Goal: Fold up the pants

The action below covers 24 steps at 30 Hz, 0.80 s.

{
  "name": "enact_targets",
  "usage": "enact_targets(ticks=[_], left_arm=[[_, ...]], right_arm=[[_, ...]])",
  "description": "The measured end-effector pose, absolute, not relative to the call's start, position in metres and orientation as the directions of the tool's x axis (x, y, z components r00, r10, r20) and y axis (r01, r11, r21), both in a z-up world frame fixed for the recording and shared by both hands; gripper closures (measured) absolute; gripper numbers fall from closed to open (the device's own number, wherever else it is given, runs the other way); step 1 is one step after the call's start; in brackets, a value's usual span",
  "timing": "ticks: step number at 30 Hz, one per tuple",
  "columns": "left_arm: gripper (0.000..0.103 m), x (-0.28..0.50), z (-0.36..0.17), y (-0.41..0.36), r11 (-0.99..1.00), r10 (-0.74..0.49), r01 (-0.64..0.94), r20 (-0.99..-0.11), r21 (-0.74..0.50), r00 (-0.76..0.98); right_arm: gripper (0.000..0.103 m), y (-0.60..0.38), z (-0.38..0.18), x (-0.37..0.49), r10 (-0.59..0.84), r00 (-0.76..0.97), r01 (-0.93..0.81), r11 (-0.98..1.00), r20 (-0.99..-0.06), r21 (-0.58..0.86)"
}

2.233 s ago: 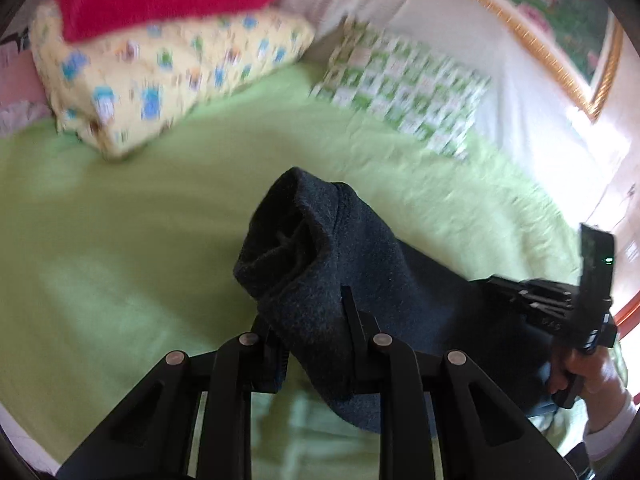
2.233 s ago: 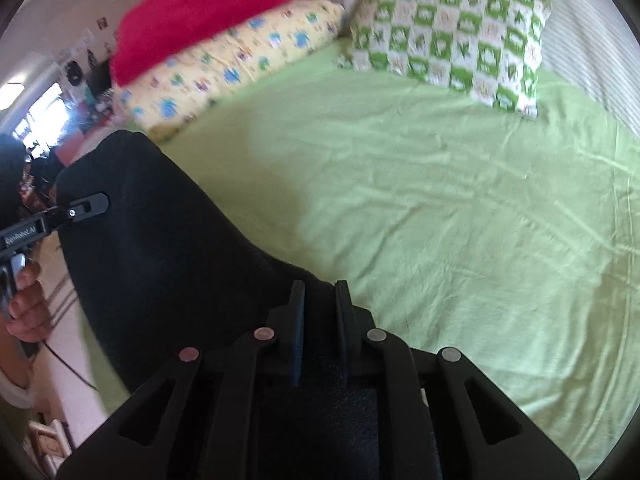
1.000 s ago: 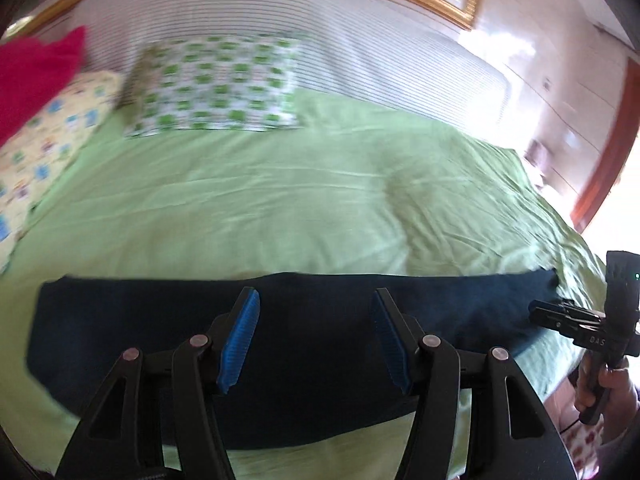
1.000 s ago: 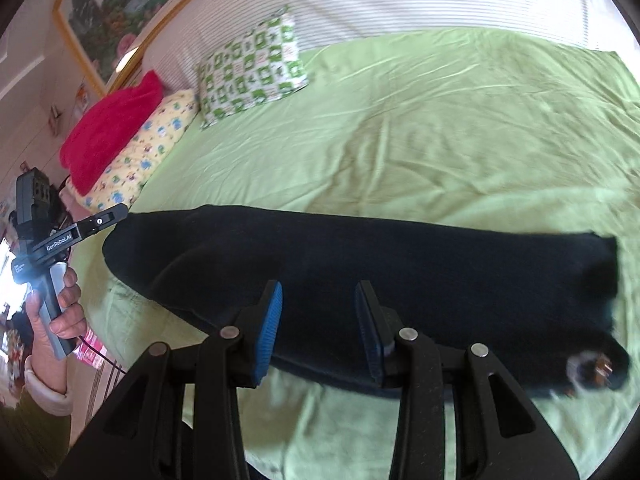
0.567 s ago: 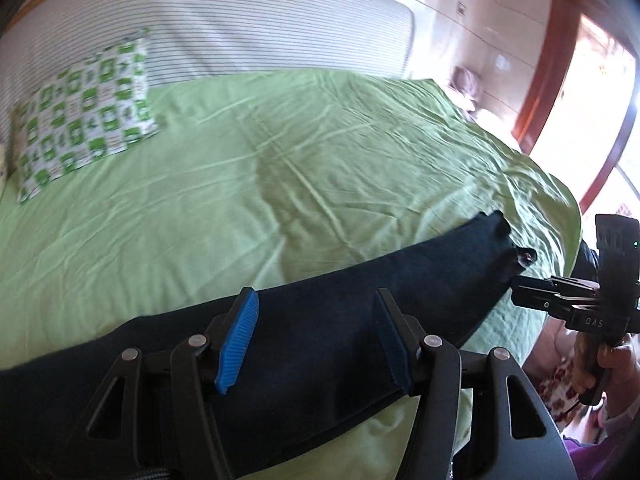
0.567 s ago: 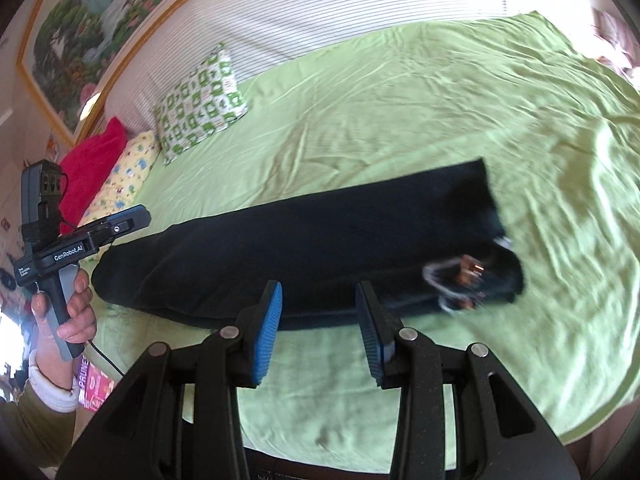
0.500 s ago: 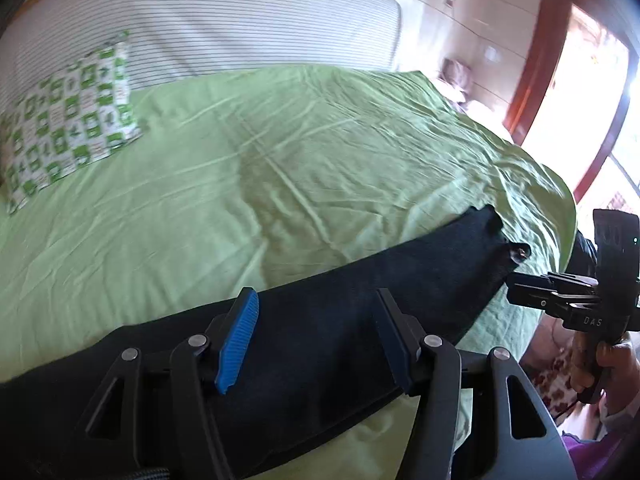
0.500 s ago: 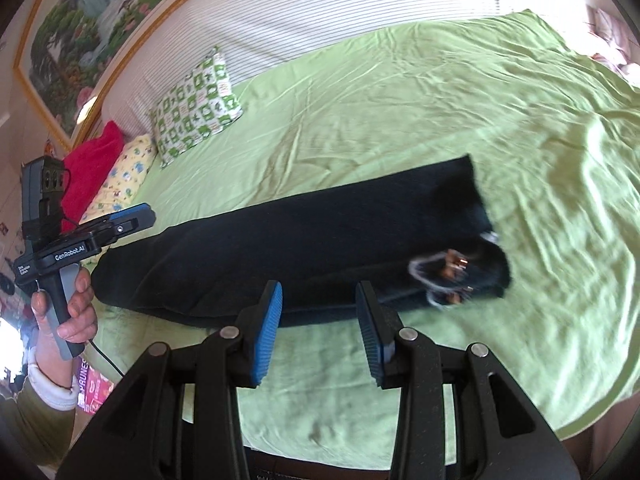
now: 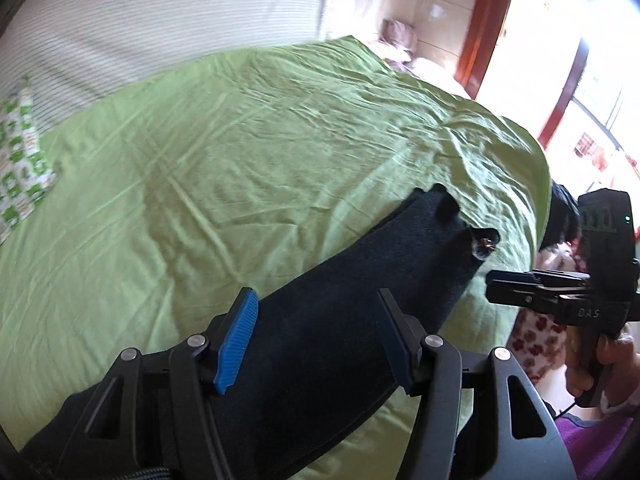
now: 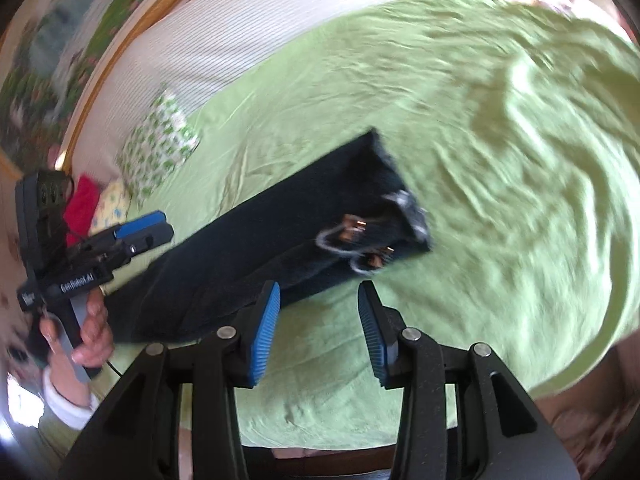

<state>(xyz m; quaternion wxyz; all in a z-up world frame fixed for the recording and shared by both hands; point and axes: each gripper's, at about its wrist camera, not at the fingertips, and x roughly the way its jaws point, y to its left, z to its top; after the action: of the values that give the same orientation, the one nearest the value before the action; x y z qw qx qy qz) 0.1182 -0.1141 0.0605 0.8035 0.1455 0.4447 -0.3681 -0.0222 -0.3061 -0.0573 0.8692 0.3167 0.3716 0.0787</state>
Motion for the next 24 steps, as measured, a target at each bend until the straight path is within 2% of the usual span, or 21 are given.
enact_targets(ticks=[10,18,20,21,24], left_arm=[[0.042,0.162,0.027,-0.201,0.514,-0.428,0.840,-0.901,-0.172,0.078],[0.046,0.182,-0.005,-0.251,0.446,-0.361,0.855,-0.927,-0.266,-0.100],[0.046,0.181,-0.006,-0.258,0.425,-0.366,0.861,-0.923,-0.279,-0.118],[0.046,0.180,-0.007,-0.262,0.415,-0.364,0.866,-0.923,-0.279,-0.123],[0.064,0.173,-0.008,-0.272,0.378,-0.355,0.886,-0.926,-0.268,-0.128]], right_arm=[[0.052,-0.318,-0.073,-0.016,0.368,0.736,0.204,0.679,-0.568,0.705],[0.052,-0.323,-0.085,-0.012,0.392,0.781,0.182,0.603,-0.487,0.777],[0.060,-0.325,-0.087,-0.011,0.389,0.782,0.180,0.607,-0.488,0.774],[0.067,-0.325,-0.088,-0.011,0.380,0.784,0.183,0.614,-0.491,0.768],[0.088,-0.326,-0.092,-0.014,0.367,0.794,0.180,0.620,-0.485,0.763]])
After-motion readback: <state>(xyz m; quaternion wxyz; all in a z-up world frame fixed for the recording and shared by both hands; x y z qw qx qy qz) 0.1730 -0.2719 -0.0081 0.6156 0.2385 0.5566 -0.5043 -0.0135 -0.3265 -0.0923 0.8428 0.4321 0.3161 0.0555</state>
